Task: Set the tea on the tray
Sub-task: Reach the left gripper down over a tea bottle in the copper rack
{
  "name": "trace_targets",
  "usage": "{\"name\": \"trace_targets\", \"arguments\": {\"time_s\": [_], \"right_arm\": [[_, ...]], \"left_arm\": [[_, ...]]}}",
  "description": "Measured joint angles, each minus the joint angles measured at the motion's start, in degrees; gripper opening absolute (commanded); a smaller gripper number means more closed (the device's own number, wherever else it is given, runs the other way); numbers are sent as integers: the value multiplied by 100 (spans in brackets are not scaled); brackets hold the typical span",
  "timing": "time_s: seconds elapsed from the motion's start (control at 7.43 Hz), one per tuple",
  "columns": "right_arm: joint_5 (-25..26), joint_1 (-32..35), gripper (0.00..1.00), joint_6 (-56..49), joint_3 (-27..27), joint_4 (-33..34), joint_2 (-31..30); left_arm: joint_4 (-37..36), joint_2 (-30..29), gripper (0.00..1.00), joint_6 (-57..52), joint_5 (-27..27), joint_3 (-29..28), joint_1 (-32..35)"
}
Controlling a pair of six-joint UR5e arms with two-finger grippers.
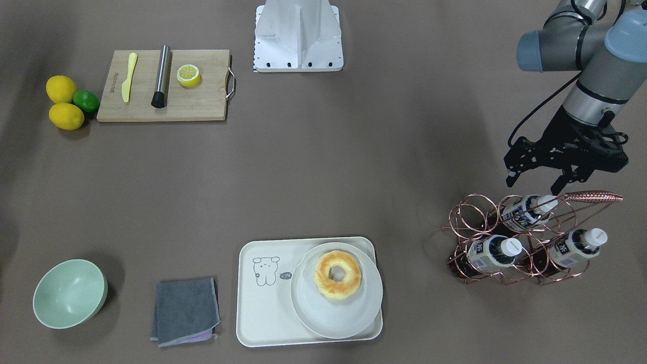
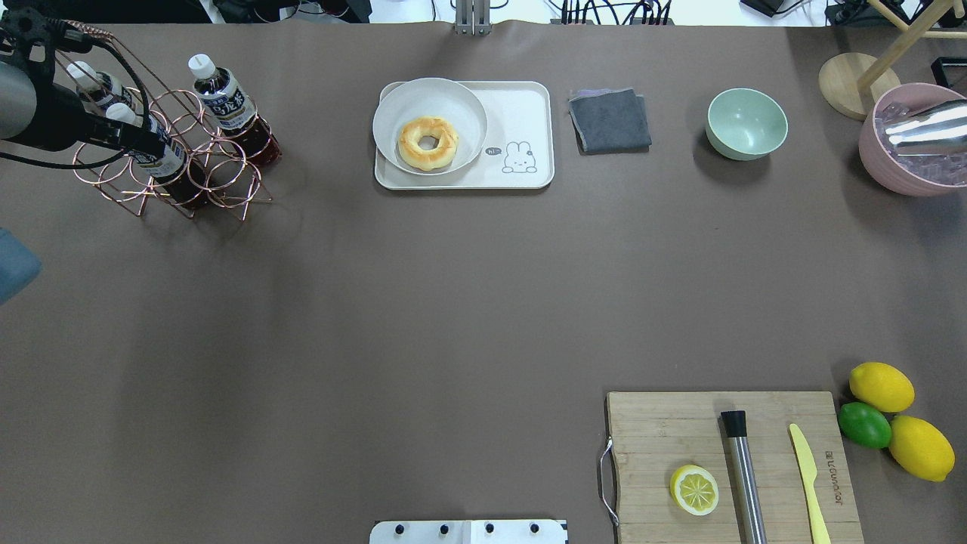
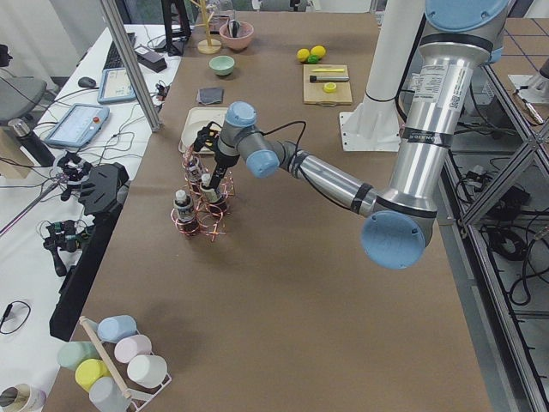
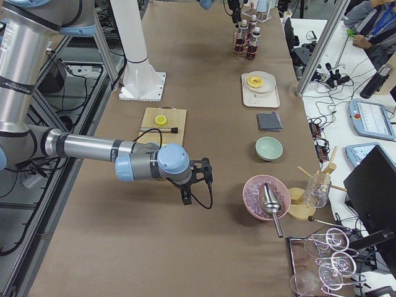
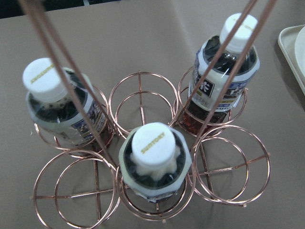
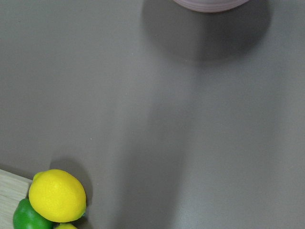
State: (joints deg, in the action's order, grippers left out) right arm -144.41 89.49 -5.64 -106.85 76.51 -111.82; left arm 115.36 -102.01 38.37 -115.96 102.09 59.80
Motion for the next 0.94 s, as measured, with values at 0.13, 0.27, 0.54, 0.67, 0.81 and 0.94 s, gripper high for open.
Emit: {"name": "trace_targets", "arguments": {"time_s": [0.13,0.27,0.54,0.67,0.81,0.94], "right_arm": [[-4,-15,100,5,-1,-3,6],[-10,-22,100,8,-2,-4,8],[-17,-27,100,3,-2,-5,4],[-21,-27,100,2,-2,-5,-1],[-24,-28,100,2,-2,-5,-3],[-25,-28,100,2,-2,-5,-5]], "left_arm": [[-5,-56,93,-15,-24,-63,12],[-13,-77,93,-81,-46,-87,37],[-21,-89,92,-166,-53,-98,103],[-23,-94,92,-176,-55,-105,136],[-27,-99,89,-179,-57,-114,183],[-29,-117,84,-180,-57,-144,213]]}}
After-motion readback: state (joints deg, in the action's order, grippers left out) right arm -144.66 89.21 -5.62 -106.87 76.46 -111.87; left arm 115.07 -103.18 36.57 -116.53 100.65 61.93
